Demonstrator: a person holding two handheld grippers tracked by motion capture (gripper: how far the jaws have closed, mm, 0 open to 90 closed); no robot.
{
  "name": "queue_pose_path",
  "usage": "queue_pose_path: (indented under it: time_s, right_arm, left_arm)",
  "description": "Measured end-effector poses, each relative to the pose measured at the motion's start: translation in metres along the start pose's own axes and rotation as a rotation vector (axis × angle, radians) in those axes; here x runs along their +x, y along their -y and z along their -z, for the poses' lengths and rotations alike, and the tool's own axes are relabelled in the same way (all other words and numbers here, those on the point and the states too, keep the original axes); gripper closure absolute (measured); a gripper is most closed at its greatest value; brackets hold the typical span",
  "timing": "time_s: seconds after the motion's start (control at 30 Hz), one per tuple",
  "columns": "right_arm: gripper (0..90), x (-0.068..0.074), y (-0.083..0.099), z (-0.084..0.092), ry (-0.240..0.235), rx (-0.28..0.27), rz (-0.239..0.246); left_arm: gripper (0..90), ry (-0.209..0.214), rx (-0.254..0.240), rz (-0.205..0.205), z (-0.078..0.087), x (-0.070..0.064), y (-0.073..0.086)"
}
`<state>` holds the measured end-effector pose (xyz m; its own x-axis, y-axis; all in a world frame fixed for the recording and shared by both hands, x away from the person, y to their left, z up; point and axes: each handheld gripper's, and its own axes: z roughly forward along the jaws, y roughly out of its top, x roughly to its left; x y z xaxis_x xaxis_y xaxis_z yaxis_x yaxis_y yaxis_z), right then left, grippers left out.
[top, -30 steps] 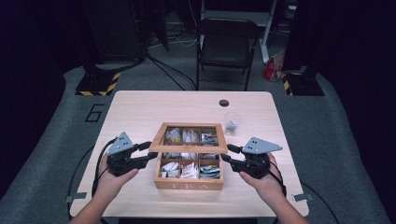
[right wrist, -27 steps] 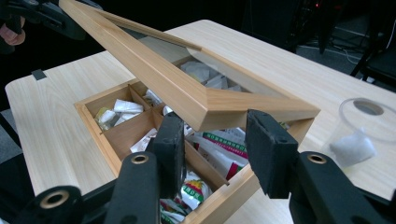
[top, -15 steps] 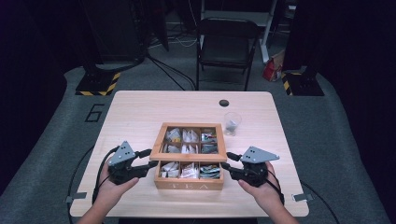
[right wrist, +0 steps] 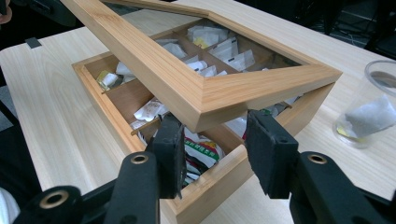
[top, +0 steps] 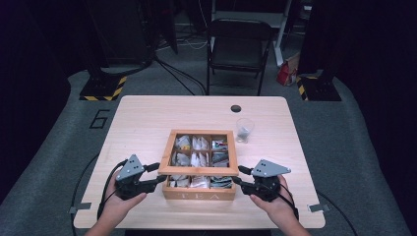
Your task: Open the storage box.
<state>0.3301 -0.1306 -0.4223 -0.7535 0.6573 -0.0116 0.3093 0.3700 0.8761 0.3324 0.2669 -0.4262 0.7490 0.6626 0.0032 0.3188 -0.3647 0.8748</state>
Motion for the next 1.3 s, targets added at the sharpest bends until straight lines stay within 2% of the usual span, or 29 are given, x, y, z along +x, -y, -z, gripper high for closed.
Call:
queue_pose_path:
  time_s: [0.2, 0.37, 0.47, 0.6, 0.73, 1.03, 1.2, 1.3]
  right_arm:
    - [57.3, 0.002, 0.004, -0.002, -0.005, 0.025, 0.0]
    - [57.3, 0.004, 0.012, -0.005, -0.004, 0.04, -0.001]
    - [57.2, 0.006, 0.017, -0.006, 0.004, 0.049, 0.015]
    - [57.3, 0.007, 0.021, -0.008, -0.006, 0.051, 0.001]
    - [57.5, 0.008, 0.024, -0.01, -0.014, 0.061, -0.005]
    - [57.5, 0.01, 0.027, -0.012, -0.017, 0.068, -0.012]
    - [57.5, 0.01, 0.028, -0.012, -0.023, 0.072, -0.01]
    - [57.5, 0.01, 0.029, -0.013, -0.025, 0.073, -0.007]
  left_arm:
    - [51.9, 0.009, 0.012, -0.007, 0.0, -0.003, 0.007]
    - [51.8, 0.002, 0.016, -0.011, -0.002, -0.007, 0.015]
    - [51.8, 0.007, 0.033, -0.009, -0.004, -0.009, 0.019]
    - [51.8, 0.004, 0.038, -0.015, -0.005, -0.009, 0.022]
    - [51.8, 0.003, 0.041, -0.005, -0.007, -0.011, 0.026]
    - [51.8, 0.005, 0.049, -0.01, -0.007, -0.011, 0.028]
    - [51.7, 0.011, 0.038, 0.003, -0.006, -0.013, 0.03]
    - [51.7, 0.015, 0.051, -0.006, -0.005, -0.013, 0.031]
